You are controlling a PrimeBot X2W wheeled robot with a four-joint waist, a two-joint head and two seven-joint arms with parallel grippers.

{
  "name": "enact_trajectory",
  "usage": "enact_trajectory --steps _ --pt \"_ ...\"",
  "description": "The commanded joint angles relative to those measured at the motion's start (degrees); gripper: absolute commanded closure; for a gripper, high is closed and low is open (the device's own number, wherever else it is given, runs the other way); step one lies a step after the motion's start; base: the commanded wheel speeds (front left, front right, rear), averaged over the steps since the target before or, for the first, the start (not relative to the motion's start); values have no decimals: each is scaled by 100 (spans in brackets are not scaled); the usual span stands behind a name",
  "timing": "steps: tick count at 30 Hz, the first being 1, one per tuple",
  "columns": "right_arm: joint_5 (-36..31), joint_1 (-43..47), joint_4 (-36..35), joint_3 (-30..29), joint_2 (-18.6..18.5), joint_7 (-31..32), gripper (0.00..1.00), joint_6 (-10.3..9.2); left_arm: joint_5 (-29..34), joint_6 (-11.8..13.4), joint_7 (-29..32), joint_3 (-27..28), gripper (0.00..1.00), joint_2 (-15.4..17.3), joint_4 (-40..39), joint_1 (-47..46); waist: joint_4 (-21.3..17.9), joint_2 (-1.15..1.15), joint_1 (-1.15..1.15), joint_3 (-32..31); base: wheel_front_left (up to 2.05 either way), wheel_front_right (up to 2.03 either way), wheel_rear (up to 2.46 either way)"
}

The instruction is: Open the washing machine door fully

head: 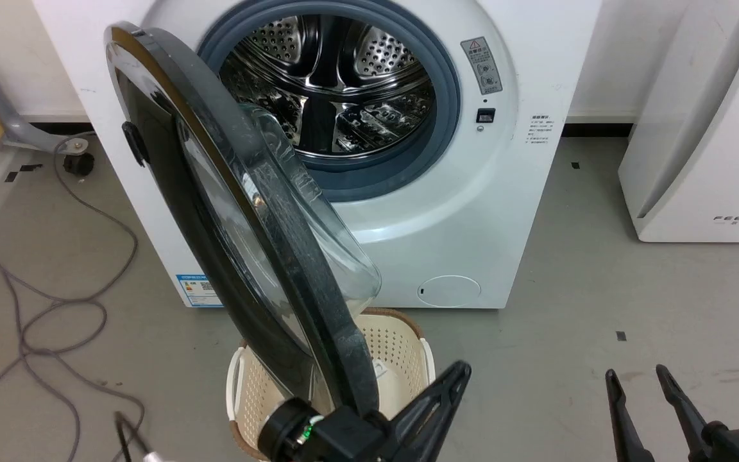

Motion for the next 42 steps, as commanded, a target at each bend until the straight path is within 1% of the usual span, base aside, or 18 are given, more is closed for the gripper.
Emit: enact_trajectory --steps 1,5,11,16,21,26,32,38,42 --pt "41 -86 21 3 18 -22 0 5 36 3 13 -20 100 11 102 44 0 0 0 4 0 0 0" --pt "54 -112 63 24 18 -23 0 5 113 127 -68 14 100 -13 623 -67 -22 0 0 4 0 0 0" --pt "73 -116 116 7 18 -25 0 5 -69 539 -312 286 100 -90 1269 -411 -85 0 0 -3 0 0 0" --pt "83 -108 144 3 18 -12 0 5 -85 761 -475 374 100 -108 1582 -645 -127 0 0 -2 0 0 0" --pt "104 -108 172 -57 18 6 0 5 -75 956 -488 465 100 -102 1711 -645 -138 0 0 15 0 0 0" --pt "112 -104 190 -92 18 17 0 5 -149 1130 -447 583 100 -72 1609 -458 -132 0 0 19 0 0 0" --pt "124 -98 202 -138 18 34 0 5 -171 1350 -332 728 100 92 1147 -81 -81 0 0 12 0 0 0" --pt "119 -97 199 -156 18 60 0 5 -194 1588 -167 840 100 226 741 367 48 0 0 -3 0 0 0" --pt "137 -79 196 -174 18 69 0 5 -265 1763 -134 942 100 244 528 670 210 0 0 -9 0 0 0"
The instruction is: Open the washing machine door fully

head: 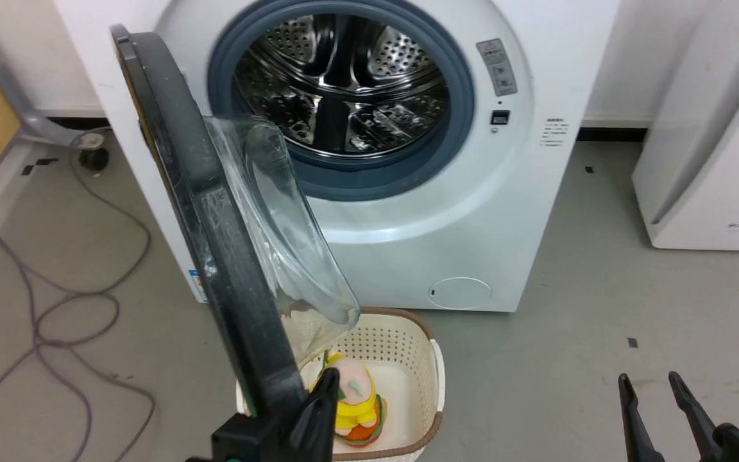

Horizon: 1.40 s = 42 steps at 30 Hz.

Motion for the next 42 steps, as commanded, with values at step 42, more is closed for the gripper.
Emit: enact_trajectory --steps 42 --pt "-12 -68 -169 -26 17 202 0 5 -1207 -67 -2005 3490 100 1580 3685 -1140 900 0 0 236 0 0 0"
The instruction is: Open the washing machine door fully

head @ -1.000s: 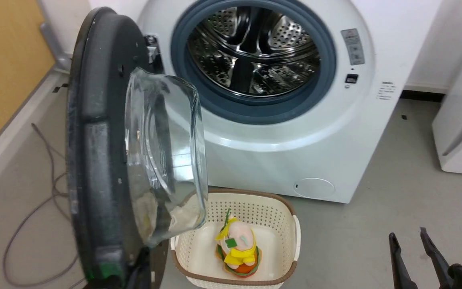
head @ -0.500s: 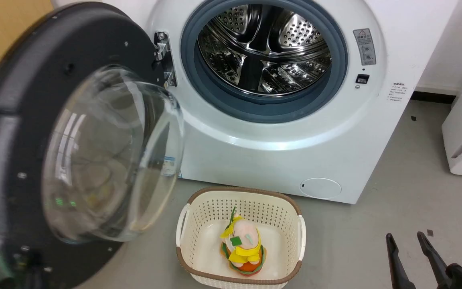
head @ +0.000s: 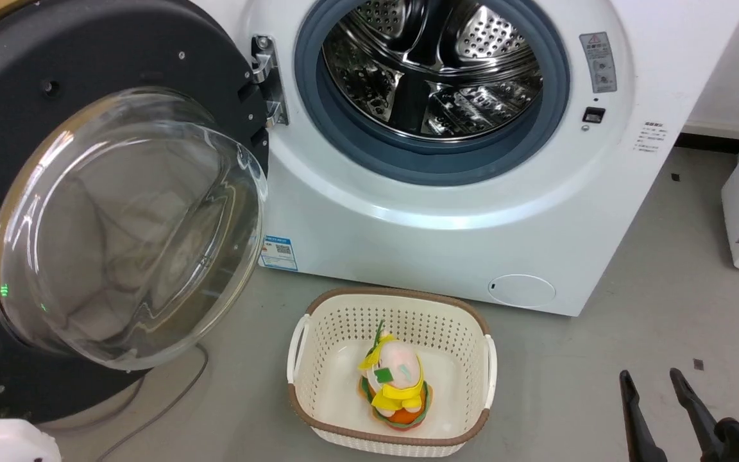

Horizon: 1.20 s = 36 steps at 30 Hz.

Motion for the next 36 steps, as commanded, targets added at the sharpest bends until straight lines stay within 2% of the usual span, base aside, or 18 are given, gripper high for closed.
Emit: enact_trajectory --steps 1,5,9,17,18,20,27,36 --pt "-45 -73 -32 -3 14 7 0 5 13 -33 -43 37 100 46 112 -124 22 0 0 14 0 0 0" --pt "-59 -87 -45 -8 14 30 0 5 124 -173 -70 87 100 -12 394 -340 71 0 0 18 0 0 0" --pt "-27 -45 2 -8 14 16 0 5 348 -315 -73 185 100 -271 291 -245 152 0 0 -87 0 0 0" --pt "128 -24 189 38 14 -152 0 5 749 -443 -74 146 100 -905 -588 463 331 0 0 -249 0 0 0" --pt "141 -24 215 40 14 -175 0 5 790 -470 -75 115 53 -977 -714 548 347 0 0 -261 0 0 0" --pt "155 -30 268 48 14 -214 0 5 895 -493 -75 21 0 -1123 -928 724 364 0 0 -286 0 0 0" --pt "171 -60 371 105 14 -303 0 5 1357 -547 -75 -616 0 -1506 -1502 1256 268 0 0 -378 0 0 0" --pt "107 -62 321 92 14 -270 0 5 1720 -645 -66 -1484 0 -1690 -1855 1208 -96 0 0 -452 0 0 0"
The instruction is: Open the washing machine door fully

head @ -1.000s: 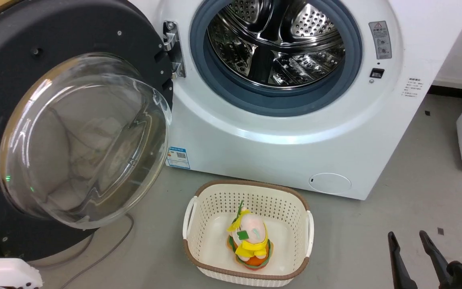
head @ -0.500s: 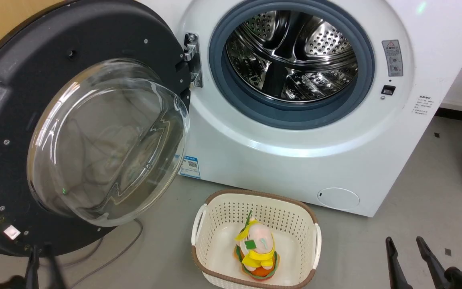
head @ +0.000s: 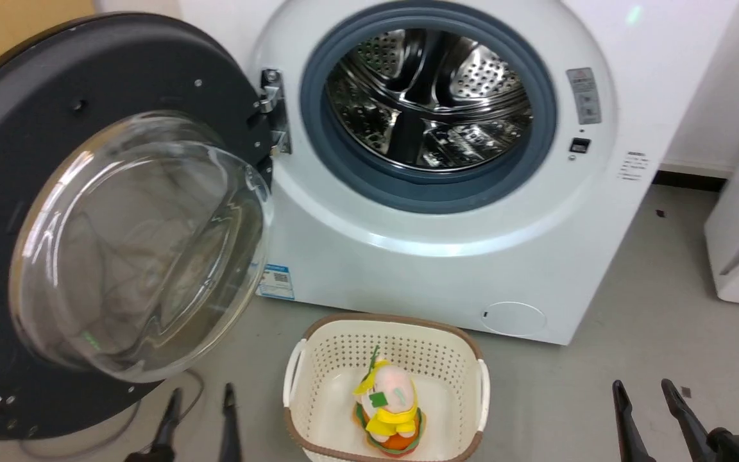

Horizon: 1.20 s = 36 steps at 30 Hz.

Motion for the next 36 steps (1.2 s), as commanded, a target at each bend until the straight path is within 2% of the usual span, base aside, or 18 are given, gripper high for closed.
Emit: enact_trajectory --steps 1,12,26,27,36 --pt "-31 -57 -43 0 12 3 0 5 60 -45 -2 -73 0 4 -37 -128 -124 0 0 -18 0 0 0" --pt "-233 1 -277 108 12 170 0 5 350 -248 318 -366 0 362 154 -532 -788 0 0 -71 0 0 0" --pt "-267 118 -576 166 12 319 0 5 258 -230 343 -427 0 375 260 -508 -1043 0 0 -67 0 0 0" --pt "-224 44 -540 154 0 314 100 0 297 -229 320 -421 100 349 250 -486 -1043 0 0 -68 0 0 0" --pt "-264 -22 -523 168 1 354 100 0 344 -251 390 -367 100 313 220 -523 -1052 0 0 -50 0 0 0"
